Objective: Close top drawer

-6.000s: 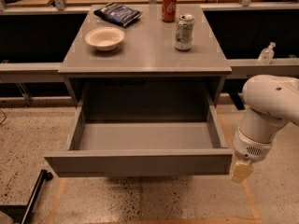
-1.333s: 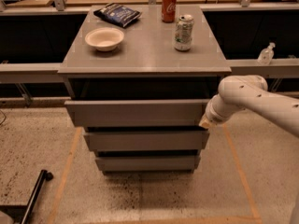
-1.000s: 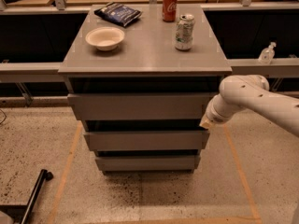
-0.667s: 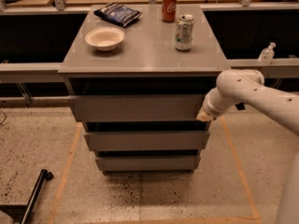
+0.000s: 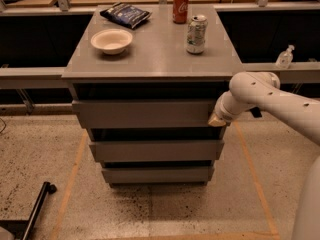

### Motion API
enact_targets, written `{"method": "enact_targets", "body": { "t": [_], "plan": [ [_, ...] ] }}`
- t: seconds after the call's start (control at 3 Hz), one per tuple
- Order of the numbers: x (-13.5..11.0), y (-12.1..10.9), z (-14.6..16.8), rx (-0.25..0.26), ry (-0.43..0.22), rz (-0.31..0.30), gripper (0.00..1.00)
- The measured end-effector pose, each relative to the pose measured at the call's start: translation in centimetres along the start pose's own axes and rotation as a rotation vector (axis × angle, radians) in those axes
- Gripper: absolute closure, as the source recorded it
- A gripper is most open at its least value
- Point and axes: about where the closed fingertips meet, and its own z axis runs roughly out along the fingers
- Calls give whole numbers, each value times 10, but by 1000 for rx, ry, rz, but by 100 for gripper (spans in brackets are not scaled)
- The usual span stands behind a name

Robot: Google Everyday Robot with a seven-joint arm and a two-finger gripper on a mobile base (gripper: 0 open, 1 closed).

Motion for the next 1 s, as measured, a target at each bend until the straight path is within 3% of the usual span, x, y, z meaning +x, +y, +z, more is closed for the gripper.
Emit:
{"method": "enact_targets", "body": {
  "t": [0.33, 0.67, 1.0],
  "plan": [
    [0, 1, 2, -4, 0, -1, 38],
    [0, 3, 5, -9, 1, -1, 7],
    [-2, 10, 3, -9, 1, -1, 0]
  ]
}}
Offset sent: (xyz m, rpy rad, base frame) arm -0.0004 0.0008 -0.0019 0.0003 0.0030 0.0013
